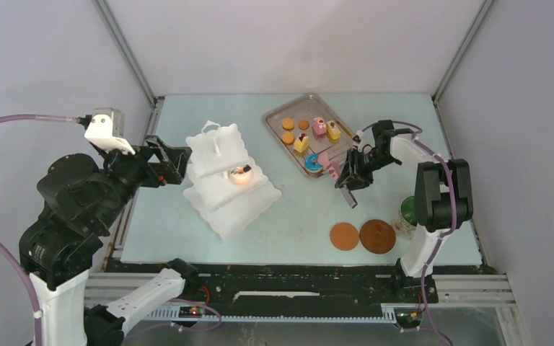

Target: Serve the afternoon tea

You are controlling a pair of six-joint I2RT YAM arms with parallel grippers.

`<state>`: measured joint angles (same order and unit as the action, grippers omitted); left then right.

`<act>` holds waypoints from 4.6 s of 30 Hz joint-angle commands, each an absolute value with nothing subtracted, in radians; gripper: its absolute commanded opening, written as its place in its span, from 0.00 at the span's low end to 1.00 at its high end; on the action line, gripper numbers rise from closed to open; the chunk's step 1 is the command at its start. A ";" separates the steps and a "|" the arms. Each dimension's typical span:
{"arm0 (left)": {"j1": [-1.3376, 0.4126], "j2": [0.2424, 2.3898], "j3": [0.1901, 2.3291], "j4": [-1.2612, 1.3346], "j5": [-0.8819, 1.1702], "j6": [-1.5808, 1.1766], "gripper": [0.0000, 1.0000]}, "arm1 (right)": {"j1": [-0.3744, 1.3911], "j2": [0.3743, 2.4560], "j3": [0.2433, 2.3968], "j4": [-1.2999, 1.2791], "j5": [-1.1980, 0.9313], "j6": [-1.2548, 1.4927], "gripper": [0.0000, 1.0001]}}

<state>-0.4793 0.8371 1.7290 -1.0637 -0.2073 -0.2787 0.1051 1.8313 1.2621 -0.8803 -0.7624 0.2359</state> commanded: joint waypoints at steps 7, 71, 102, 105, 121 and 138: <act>-0.476 0.853 1.730 -1.043 -0.199 -0.270 0.98 | 0.129 1.895 1.279 -0.815 -0.826 0.233 0.41; -0.479 0.899 1.740 -1.016 -0.216 -0.338 0.95 | 0.531 1.394 1.279 -0.935 -0.723 0.464 0.00; -0.553 0.860 1.746 -0.998 -0.202 -0.310 0.96 | 0.935 1.880 1.763 -0.822 -0.753 0.622 0.00; -0.568 0.859 1.749 -1.000 -0.208 -0.304 0.96 | 0.941 1.897 1.758 -0.815 -0.749 0.622 0.01; -0.580 0.853 1.745 -1.005 -0.222 -0.296 0.97 | 0.931 1.912 1.766 -0.823 -0.686 0.617 0.28; -0.599 0.881 1.762 -1.001 -0.241 -0.278 0.97 | 0.887 1.812 1.665 -0.771 -0.700 0.635 0.38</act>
